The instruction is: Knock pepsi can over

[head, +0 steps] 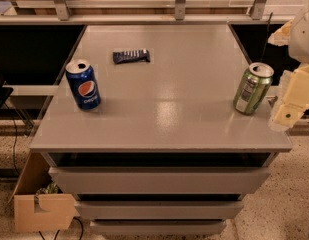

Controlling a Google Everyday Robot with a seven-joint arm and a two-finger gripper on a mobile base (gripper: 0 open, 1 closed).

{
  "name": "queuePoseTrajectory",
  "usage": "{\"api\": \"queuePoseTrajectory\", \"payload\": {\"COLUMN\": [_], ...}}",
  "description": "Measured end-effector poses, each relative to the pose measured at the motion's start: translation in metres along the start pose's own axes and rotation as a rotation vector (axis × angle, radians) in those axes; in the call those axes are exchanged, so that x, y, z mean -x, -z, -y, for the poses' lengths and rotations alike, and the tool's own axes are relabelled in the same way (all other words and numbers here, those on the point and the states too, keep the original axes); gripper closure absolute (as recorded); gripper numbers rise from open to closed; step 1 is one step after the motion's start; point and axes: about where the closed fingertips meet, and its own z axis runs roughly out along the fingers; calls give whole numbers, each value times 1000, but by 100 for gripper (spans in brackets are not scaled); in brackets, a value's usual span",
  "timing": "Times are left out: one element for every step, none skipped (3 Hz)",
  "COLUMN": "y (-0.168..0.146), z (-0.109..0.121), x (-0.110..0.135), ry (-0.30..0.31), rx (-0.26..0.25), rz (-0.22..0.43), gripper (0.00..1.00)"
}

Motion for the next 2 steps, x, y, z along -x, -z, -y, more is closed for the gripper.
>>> {"api": "queuePoseTrajectory", "payload": {"y": [0,3], "z": [0,-1], "x": [0,4], "ry": [0,3], "rx": [0,-4], "rz": [0,45], "gripper": [0,0]}}
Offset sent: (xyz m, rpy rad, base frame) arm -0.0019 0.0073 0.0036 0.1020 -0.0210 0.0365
